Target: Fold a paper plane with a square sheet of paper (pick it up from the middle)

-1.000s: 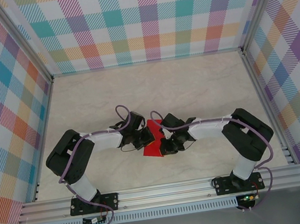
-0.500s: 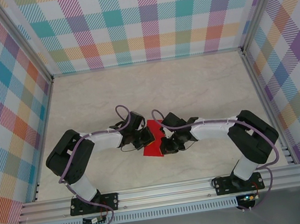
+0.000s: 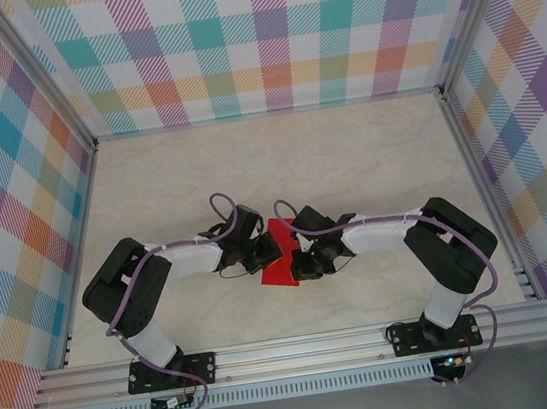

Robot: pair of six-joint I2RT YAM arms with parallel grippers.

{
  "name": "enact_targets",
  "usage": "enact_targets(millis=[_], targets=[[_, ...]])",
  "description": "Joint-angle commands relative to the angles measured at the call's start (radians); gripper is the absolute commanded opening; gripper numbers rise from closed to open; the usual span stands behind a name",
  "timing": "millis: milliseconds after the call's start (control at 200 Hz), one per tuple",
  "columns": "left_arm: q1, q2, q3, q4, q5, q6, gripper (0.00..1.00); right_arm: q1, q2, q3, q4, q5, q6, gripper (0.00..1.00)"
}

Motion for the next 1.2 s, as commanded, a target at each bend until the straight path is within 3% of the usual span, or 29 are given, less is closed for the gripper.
enact_targets(millis=[0,240,670,810,1195], targets=[[-0.023,-0.048,-0.032,0.007,0.060,0.013,0.07,0.005,0.036,-0.003,-0.063,0.035,0.014,0.08],[-0.063,-0.064,-0.065,0.059,0.099,0.003,0.07,0.006,0.051,0.006,-0.077,0.035,0.019,0.08],[-0.082,-0.020,-0.131,0.058,-0.030,-0.003,0.06,0.007,0.080,-0.004,-0.115,0.067,0.014,0.08],[-0.065,-0.037,-0.121,0.034,-0.088,0.034,0.06,0.007,0.108,-0.013,-0.139,0.089,0.013,0.08],[0.050,-0.018,-0.084,0.028,-0.064,0.084,0.07,0.007,0.169,-0.003,-0.262,0.160,-0.008,0.09]])
